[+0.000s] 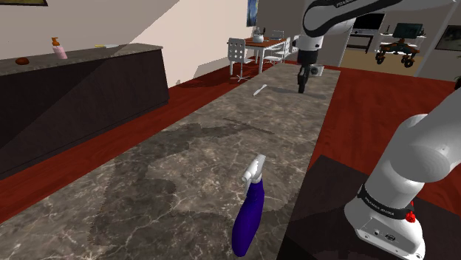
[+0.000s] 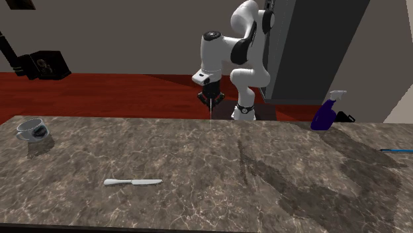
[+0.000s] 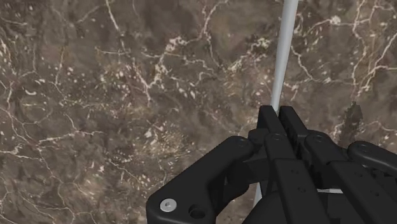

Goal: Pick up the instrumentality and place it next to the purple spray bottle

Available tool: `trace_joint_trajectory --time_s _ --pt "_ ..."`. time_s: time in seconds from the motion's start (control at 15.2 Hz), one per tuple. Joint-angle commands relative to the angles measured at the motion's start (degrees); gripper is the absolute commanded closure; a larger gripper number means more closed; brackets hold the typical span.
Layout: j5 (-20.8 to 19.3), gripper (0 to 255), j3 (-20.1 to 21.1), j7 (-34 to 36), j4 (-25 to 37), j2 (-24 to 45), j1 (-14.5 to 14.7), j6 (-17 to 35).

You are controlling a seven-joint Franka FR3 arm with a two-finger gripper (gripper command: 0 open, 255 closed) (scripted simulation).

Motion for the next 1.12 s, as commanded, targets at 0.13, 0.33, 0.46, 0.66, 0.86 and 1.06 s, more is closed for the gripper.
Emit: trace_joint_trajectory --time_s 0.13,0.33,0.46,0.66,0.86,1.06 --pt "0.17 255 0.27 -0.08 2.96 -0.23 0.11 -3.21" --pt "0.27 255 0.48 -0.13 5.1 -0.43 0.18 -5.54" --pt "0.34 255 0.6 -0.18 6.57 -0.5 0.23 -7.08" --pt "0.46 255 0.77 -0.27 8.87 -0.5 0.3 -9.39" --pt "0.59 255 0.93 -0.37 11.28 -0.39 0.38 -11.68" --pt "0.74 255 1.06 -0.49 13.79 -0.16 0.47 -13.97"
